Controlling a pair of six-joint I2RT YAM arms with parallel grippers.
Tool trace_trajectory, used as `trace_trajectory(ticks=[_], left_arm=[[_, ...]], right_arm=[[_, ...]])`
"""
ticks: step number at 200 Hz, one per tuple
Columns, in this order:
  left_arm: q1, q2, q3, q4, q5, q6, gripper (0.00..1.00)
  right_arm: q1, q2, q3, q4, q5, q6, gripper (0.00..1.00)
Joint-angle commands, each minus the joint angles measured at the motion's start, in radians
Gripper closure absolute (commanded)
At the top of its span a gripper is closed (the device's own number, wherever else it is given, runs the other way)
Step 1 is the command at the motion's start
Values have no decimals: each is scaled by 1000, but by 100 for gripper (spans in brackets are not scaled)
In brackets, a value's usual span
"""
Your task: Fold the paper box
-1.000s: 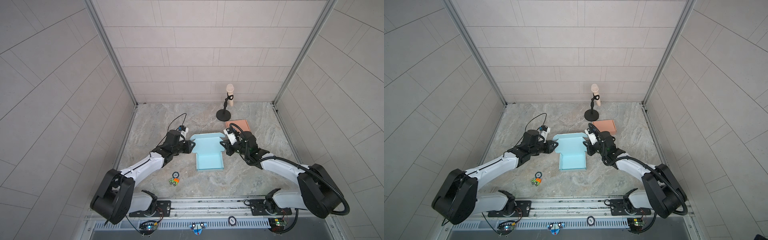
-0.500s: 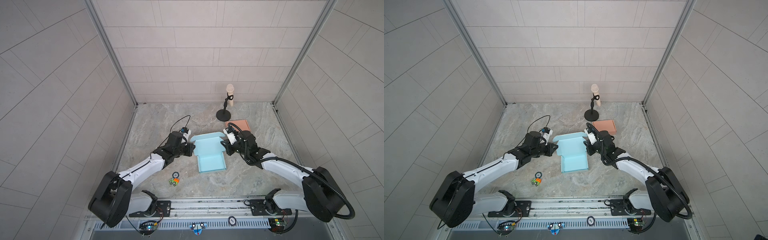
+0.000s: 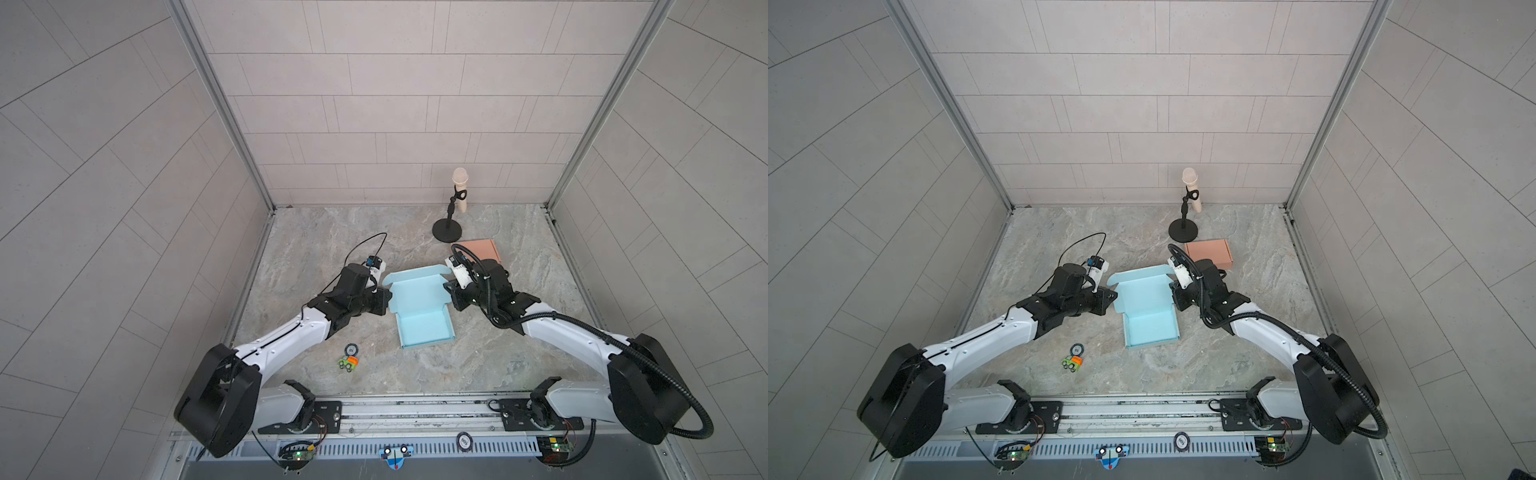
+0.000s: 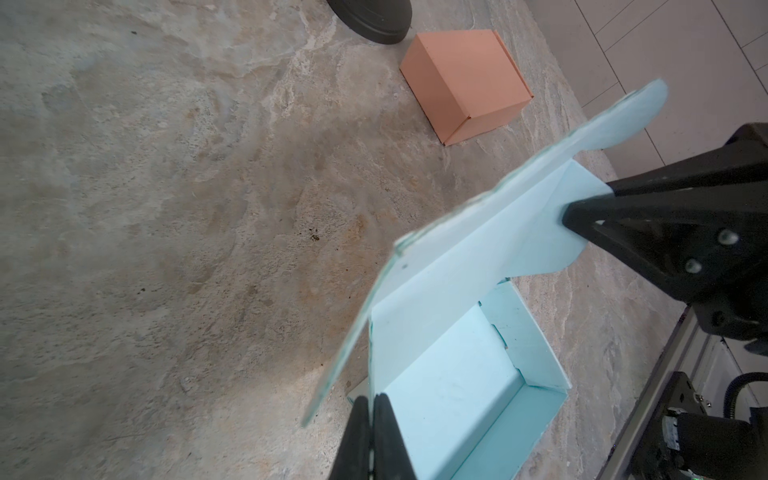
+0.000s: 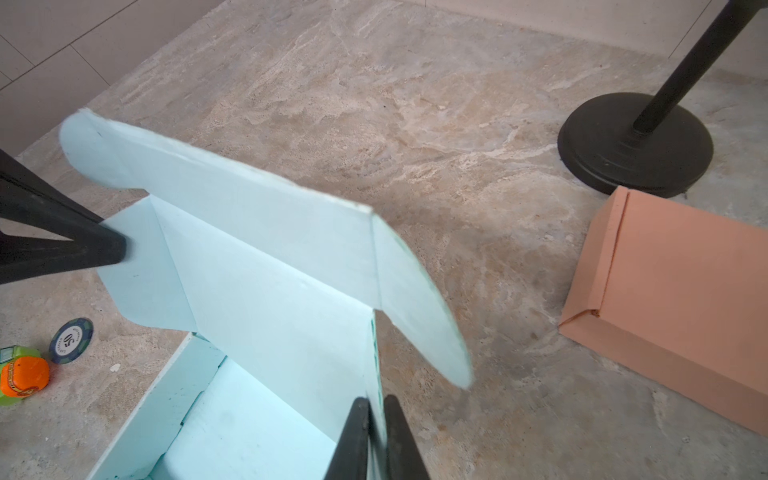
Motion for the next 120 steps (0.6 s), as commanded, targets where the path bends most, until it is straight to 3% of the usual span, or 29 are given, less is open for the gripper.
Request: trace_trajectory(ticks=[1, 39, 101, 120], left_arm=[[-3, -23, 23, -49, -33, 28, 94], [-8, -23, 35, -52, -50, 34, 94], [-8, 15, 109, -10, -107, 31, 95], [-8, 45, 141, 27, -125, 32, 94]], right_arm=[[6, 10, 43, -26, 54, -37, 87], [42, 28, 69, -61, 102, -59, 89], [143, 113, 190, -136, 323, -61, 94], [148, 141, 199, -94, 335, -40, 93]])
